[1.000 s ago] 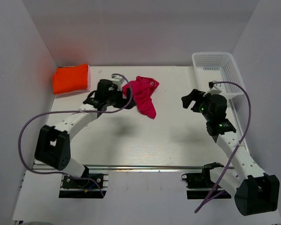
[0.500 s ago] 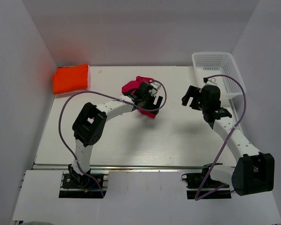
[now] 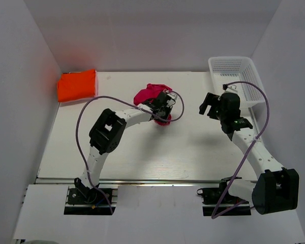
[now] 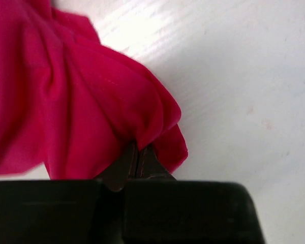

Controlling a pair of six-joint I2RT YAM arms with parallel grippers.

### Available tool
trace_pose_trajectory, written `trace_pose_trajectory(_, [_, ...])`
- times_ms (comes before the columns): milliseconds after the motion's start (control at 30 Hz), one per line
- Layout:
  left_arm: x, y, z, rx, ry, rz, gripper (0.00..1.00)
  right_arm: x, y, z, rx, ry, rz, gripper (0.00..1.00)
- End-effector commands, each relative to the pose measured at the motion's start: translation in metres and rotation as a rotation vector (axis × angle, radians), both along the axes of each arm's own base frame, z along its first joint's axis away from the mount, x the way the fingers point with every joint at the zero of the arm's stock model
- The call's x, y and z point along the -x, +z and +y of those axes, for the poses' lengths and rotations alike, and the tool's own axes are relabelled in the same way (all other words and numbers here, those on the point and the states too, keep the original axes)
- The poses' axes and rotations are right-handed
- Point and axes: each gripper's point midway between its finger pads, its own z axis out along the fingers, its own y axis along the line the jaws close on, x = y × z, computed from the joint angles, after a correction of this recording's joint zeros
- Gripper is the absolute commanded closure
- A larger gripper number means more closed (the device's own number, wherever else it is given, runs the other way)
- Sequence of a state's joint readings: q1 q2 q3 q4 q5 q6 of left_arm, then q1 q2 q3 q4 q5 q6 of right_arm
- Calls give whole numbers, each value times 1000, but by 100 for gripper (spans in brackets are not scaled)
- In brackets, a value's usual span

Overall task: Fold and stack the t-shirts
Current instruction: Flatten out the tshirt

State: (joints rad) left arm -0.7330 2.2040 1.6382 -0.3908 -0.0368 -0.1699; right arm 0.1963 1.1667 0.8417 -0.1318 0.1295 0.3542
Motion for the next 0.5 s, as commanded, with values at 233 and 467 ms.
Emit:
trace_pose_trajectory(233, [91, 90, 65, 220, 68, -87, 100, -13, 23, 44, -107, 202, -114, 10])
trace_pose_trajectory(467, [120, 115, 126, 243, 284, -129, 100, -18, -10, 117, -168, 479, 17, 10])
